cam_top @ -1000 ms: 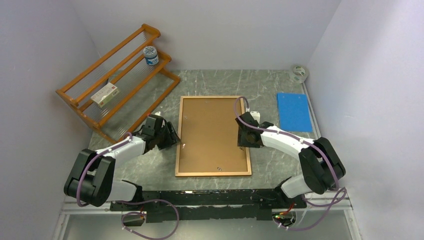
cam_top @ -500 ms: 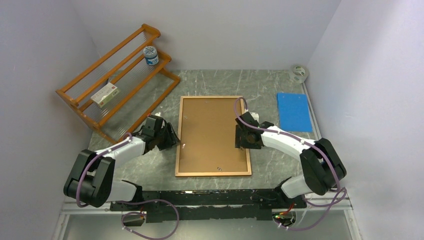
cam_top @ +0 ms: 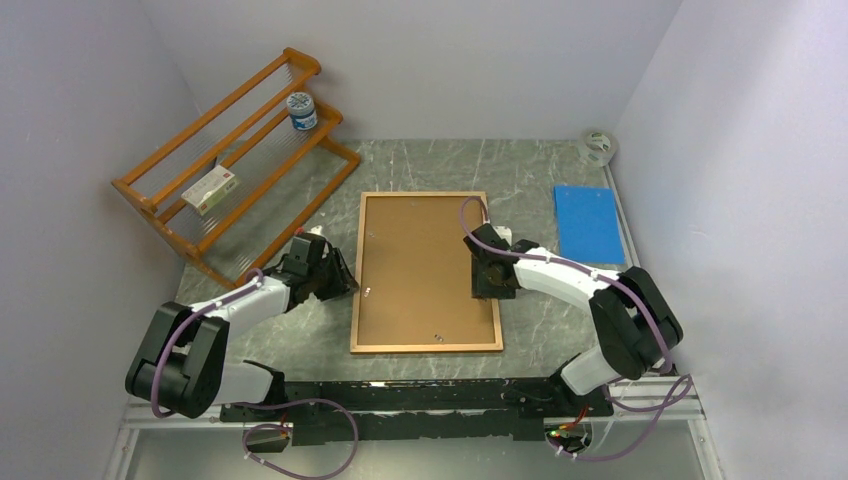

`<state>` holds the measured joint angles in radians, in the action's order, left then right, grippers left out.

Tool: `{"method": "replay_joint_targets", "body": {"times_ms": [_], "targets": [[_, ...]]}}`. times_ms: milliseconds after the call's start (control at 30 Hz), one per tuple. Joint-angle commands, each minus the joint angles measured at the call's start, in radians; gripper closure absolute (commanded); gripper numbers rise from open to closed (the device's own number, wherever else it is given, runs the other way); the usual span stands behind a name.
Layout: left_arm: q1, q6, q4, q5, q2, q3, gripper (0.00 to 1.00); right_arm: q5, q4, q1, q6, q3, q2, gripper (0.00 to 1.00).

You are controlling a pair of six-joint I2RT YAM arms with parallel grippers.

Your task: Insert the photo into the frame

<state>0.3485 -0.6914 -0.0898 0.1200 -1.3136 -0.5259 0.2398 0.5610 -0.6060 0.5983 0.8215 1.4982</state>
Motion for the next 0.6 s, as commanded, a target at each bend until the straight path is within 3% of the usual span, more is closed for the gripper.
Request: {"method": "replay_joint_targets", "body": {"times_ms": [0, 567], "targets": [[-0.002, 0.030, 0.022, -0.003, -0.007, 0.021, 0.56, 0.079, 0.036, 0.001, 0.037, 0.007, 0.019, 0.51], [-0.002, 0.038, 0.039, 0.006, -0.030, 0.029, 0.58, 0.018, 0.015, 0.002, 0.125, -0.060, -0.035, 0.71]]}}
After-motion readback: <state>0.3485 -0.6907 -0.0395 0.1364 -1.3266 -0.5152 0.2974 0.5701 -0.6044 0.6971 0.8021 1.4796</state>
